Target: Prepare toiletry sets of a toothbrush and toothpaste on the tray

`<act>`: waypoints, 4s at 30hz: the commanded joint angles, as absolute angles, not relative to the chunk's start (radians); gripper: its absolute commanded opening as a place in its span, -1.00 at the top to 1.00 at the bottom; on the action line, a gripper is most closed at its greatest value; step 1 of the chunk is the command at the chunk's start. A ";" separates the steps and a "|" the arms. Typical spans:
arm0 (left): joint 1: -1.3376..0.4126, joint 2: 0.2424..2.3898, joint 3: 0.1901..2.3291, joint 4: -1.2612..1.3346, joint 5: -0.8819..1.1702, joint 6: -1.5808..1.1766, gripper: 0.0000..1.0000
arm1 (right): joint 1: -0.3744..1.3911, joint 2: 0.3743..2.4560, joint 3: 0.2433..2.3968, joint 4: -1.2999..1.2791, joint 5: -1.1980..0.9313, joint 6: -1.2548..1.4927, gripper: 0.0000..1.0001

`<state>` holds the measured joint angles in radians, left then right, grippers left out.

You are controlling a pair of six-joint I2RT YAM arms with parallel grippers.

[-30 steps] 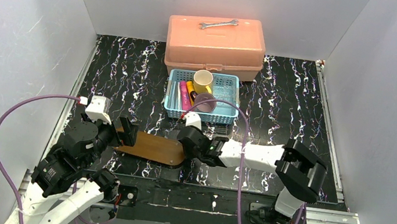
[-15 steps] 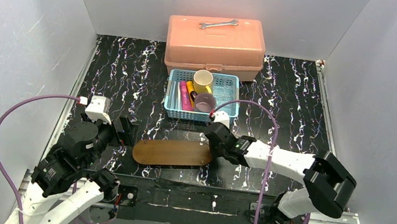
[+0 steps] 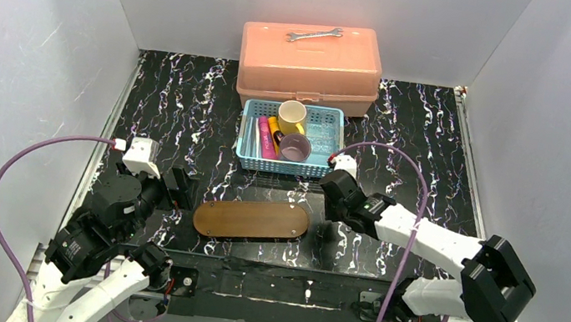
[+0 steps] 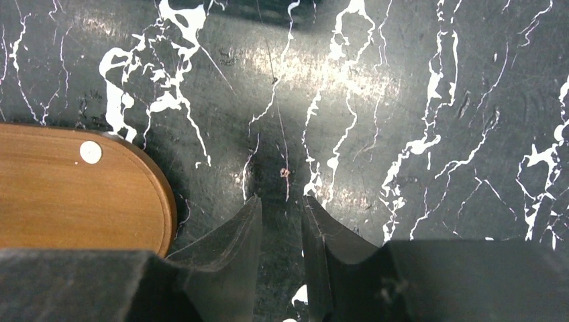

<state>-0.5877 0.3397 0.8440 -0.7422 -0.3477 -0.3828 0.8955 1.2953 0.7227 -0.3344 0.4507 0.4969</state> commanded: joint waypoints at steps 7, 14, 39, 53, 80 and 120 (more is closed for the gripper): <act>-0.591 0.363 0.841 -0.752 -0.367 -0.387 -0.99 | 0.894 1.237 0.735 -0.300 0.270 0.512 0.28; -0.591 0.370 0.842 -0.752 -0.362 -0.387 -0.99 | 0.905 1.277 0.736 -0.255 0.196 0.521 0.28; -0.591 0.363 0.841 -0.752 -0.359 -0.385 -0.99 | 0.958 1.381 0.776 -0.252 0.216 0.505 0.27; -0.591 0.361 0.841 -0.752 -0.360 -0.385 -0.99 | 0.959 1.407 0.787 -0.340 0.328 0.472 0.28; -0.590 0.357 0.839 -0.752 -0.359 -0.387 -0.99 | 0.959 1.257 0.683 -0.483 0.465 0.508 0.32; -0.591 0.377 0.838 -0.752 -0.336 -0.397 -0.99 | 0.930 1.293 1.147 -0.408 0.474 0.356 -0.04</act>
